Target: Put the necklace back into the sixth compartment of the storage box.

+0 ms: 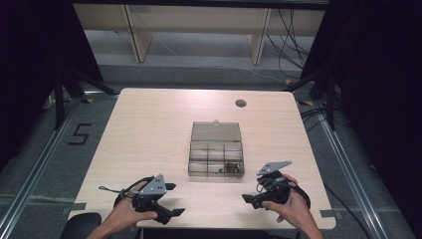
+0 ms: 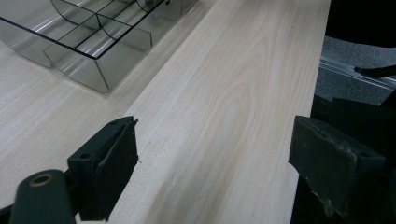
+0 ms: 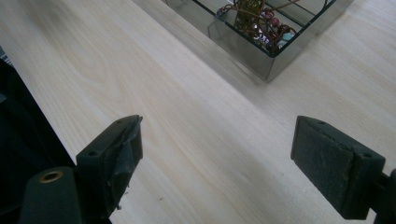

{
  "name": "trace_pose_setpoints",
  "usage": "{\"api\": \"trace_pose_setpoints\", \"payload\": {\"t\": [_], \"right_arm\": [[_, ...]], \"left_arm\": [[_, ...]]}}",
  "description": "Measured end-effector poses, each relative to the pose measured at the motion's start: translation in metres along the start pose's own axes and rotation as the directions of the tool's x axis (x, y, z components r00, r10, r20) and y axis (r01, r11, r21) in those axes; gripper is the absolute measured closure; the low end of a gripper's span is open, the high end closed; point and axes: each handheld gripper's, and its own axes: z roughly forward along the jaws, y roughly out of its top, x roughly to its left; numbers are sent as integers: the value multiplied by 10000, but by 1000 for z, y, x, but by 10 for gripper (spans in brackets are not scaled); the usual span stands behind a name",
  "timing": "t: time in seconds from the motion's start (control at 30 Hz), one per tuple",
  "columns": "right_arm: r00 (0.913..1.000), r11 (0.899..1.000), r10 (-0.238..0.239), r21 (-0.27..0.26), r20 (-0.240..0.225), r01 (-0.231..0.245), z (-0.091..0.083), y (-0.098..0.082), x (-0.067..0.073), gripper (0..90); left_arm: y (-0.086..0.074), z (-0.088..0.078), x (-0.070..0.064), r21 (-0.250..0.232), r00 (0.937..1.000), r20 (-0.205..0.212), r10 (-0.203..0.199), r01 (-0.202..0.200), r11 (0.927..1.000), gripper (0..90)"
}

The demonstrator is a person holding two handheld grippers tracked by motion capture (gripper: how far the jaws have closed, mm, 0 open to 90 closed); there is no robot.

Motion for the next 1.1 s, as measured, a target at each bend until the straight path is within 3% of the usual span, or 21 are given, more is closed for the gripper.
{"api": "trace_pose_setpoints", "payload": {"t": [0.07, 0.13, 0.17, 0.2, 0.27, 0.33, 0.37, 0.47, 0.53, 0.6, 0.63, 0.8, 0.83, 1.0, 1.1], "right_arm": [[10000, 9998, 43, 169, 10, -43, -2, -1, 1, 174], [9998, 9998, -179, -6, -41, 179, -2, -4, -1, 174], [9999, 9998, 137, 152, 5, -137, -4, -6, 0, 174], [9999, 9998, 137, 152, 5, -137, -4, -6, 0, 174], [9998, 9998, 187, 48, 103, -187, -5, -8, -2, 173], [9994, 9995, 279, -174, 184, -276, -3, -12, -3, 173], [9997, 9998, 130, -122, 226, -127, -4, -14, -4, 172], [9995, 9996, 282, 11, 113, -283, -6, -18, -2, 172], [9993, 9993, 321, -218, 172, -318, -4, -21, -2, 172], [9998, 9997, 117, -193, 131, -115, -6, -23, -3, 172], [9999, 9995, -74, -311, 142, 79, -5, -25, -4, 171], [9998, 9986, -78, -520, 207, 88, -3, -30, -3, 171], [9994, 9992, 327, -215, 94, -325, -6, -29, -1, 171], [9998, 9987, -145, -490, 136, 151, -3, -32, -2, 171], [9999, 9981, -25, -610, 99, 31, -2, -34, 0, 171]], "left_arm": [[0, 0, 0, -5, 10000, -2, -10, 10, 10000, 150], [0, -1, 1, 85, 9999, -78, 84, -83, 9999, 150], [0, -1, 1, 85, 9999, -78, 84, -83, 9999, 150], [0, -1, 2, 23, 9997, 12, 252, -252, 9997, 150], [0, -1, 0, 77, 10000, -75, 35, -34, 10000, 150], [0, -1, 1, 40, 9999, -30, 117, -116, 9999, 150], [1, -1, 2, 34, 9997, -20, 229, -229, 9997, 150], [1, -1, 2, 10, 9997, -22, 239, -239, 9997, 150], [1, -1, 2, 11, 9997, -28, 245, -245, 9997, 150], [1, -1, 2, 72, 9996, -53, 287, -287, 9996, 150], [0, -1, 0, 68, 9999, -103, 41, -40, 10000, 150], [1, -1, 1, 74, 9999, -84, 150, -149, 9999, 150], [0, -1, 0, 75, 9999, -101, 57, -56, 10000, 150], [0, -1, 1, 43, 10000, -49, 77, -77, 10000, 150], [0, -1, 1, 49, 10000, -42, 90, -89, 9999, 150]]}}
